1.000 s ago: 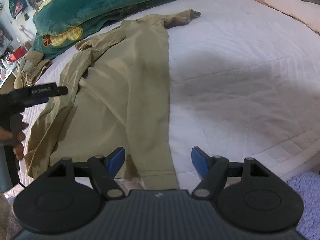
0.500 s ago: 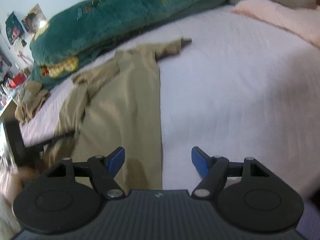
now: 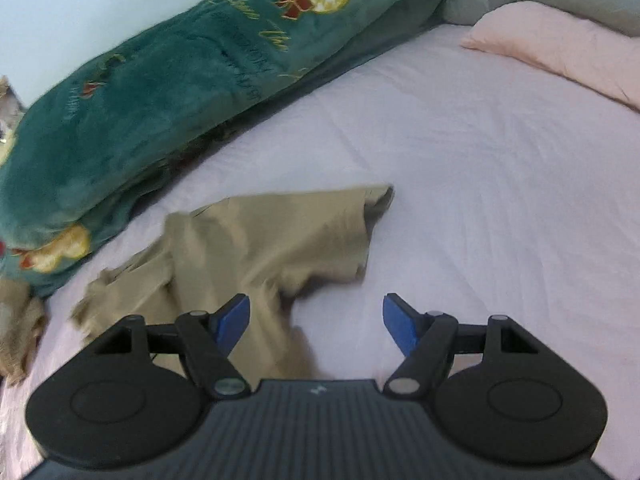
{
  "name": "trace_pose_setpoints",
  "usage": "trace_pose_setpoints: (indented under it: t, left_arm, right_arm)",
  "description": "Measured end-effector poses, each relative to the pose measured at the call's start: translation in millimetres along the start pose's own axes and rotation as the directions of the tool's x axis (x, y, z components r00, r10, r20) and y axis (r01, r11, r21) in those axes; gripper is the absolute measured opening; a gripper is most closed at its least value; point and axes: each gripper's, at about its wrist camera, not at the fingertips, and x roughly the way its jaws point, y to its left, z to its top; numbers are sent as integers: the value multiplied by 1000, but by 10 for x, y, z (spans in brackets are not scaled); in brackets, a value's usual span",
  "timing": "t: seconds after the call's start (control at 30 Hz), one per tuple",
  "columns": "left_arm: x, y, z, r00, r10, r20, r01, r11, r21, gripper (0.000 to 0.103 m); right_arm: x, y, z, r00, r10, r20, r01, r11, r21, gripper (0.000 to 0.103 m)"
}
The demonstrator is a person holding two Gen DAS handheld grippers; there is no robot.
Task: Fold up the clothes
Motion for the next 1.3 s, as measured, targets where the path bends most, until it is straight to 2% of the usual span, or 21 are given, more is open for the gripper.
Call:
trace_pose_setpoints:
  t: [0.17, 0.2, 0.27, 0.33, 0.43, 0.53, 0.6, 0.67, 0.7, 0.8, 0.93, 1.1, 1.3]
  left_arm:
    - [261, -116, 475, 999, -28, 16, 28, 1000, -14, 73]
    - [363, -146, 550, 1000, -14, 11, 14, 1000, -4, 73]
    - [544, -225, 645, 1000, -3, -3, 3, 999, 39, 73]
    - [722, -262, 727, 999, -8, -42, 10, 999, 36, 73]
    - [907, -313, 792, 998, -19, -57, 22, 999, 50, 73]
    - [1055, -381, 797, 998, -27, -63, 31, 998, 61, 73]
    - [1051, -463, 809, 998, -48, -28, 50, 996, 77, 73]
    - [1071, -549, 844, 991, -124, -39, 127, 989, 70, 73]
    - [1085, -601, 846, 987, -155, -51, 159, 985, 65, 73]
    - [1095, -843, 817, 980, -192, -61, 197, 975, 99, 73]
    - [1086, -1215, 739, 967, -248, -60, 255, 953, 165, 75]
    - [1240, -1581, 739, 975, -212, -69, 222, 949, 224, 75]
    - [1483, -1783, 795, 995, -91, -49, 100, 969, 224, 75]
  right_arm:
    - [374, 19, 186, 998, -55, -20, 54, 998, -38, 74]
    - [432, 14, 206, 998, -59, -29, 58, 998, -35, 74]
    - [533, 5, 227, 997, -67, -45, 65, 998, -26, 74]
    - [612, -8, 231, 997, -61, -51, 60, 998, -19, 74]
    - [695, -18, 227, 998, -39, -40, 38, 999, -22, 73]
    - [738, -34, 229, 999, 6, -32, -7, 1000, -21, 61]
    - [753, -44, 232, 999, 25, -32, -26, 999, -22, 50]
    - [760, -75, 248, 999, 43, -33, -43, 999, -14, 29]
    - [763, -95, 259, 998, 52, -34, -53, 999, -8, 23]
    - [759, -130, 292, 996, 79, -34, -79, 997, -2, 18]
    - [677, -61, 360, 994, 105, -16, -105, 994, -42, 17]
    - [537, 37, 463, 991, 132, 1, -131, 988, -86, 16]
    - [401, 221, 513, 989, 145, 5, -142, 976, -166, 16]
